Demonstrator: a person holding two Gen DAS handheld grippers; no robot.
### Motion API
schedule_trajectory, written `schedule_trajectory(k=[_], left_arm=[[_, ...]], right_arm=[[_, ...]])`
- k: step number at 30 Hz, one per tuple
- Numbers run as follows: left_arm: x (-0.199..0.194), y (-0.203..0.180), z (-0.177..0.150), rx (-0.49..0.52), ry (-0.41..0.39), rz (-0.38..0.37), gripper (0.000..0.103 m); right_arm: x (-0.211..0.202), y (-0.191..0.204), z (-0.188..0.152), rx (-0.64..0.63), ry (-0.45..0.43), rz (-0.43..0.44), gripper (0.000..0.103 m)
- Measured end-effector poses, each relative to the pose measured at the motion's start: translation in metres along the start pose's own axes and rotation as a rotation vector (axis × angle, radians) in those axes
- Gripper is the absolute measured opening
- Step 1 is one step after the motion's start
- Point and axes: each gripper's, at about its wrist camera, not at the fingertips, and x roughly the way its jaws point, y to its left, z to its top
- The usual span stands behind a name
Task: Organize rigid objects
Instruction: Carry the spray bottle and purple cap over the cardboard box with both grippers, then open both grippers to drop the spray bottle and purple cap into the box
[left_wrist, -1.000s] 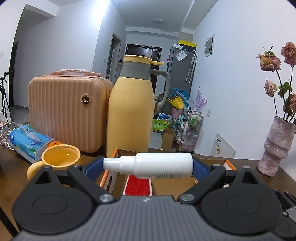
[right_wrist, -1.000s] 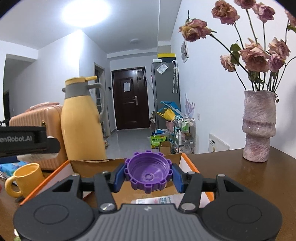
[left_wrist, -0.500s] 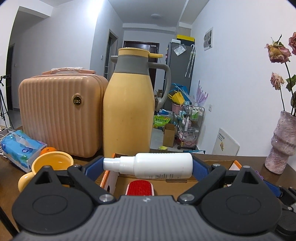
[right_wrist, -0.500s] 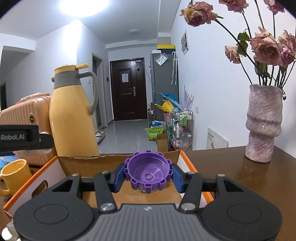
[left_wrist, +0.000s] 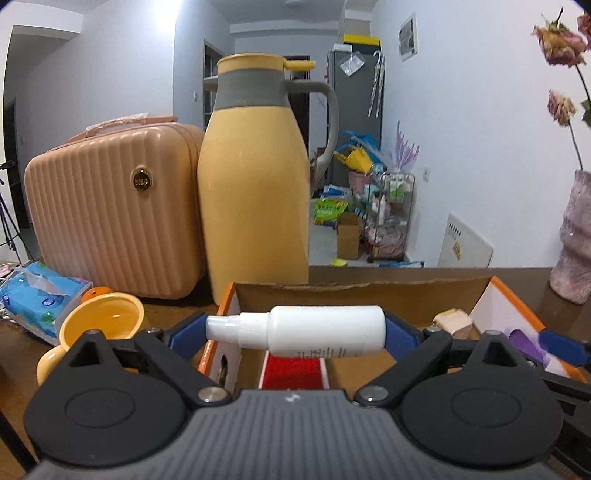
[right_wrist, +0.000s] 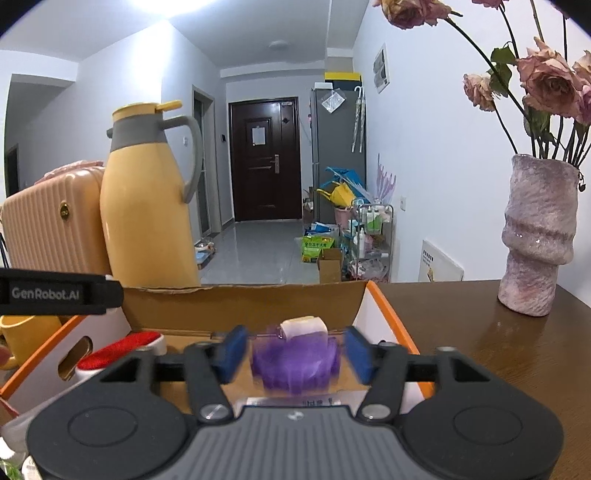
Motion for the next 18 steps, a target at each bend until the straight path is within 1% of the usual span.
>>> schedule_trajectory(k=[2,4,11,16,18], left_arm=[[-0.001,0.000,0.000,0.002,-0.001,0.014,0.103],[-0.001,0.001,0.000,0.000,0.001,0.027,0.103],[0.000,0.009,0.002,-0.034,0.016,0.025,0.103],[-0.010,0.011,0.002,-0.043,-0.007,0.026,0.103],[-0.019,0.014,0.001,-0.060,-0.027,0.012,0.103]], right_arm=[[-0.003,0.001,-0.001,0.003,-0.023,-0.015,0.099],[-0.007,0.002,-0.001,-0.005,-0.047,-0.031,0.100],[-0.006,0.002,-0.002,0.000,-0.031,-0.040,0.103],[-0.013,-0.001,0.001,0.045,-0.017,0.001,0.103],[-0.019,0.001,0.002,0.043,-0.026,-0.002,0.103]])
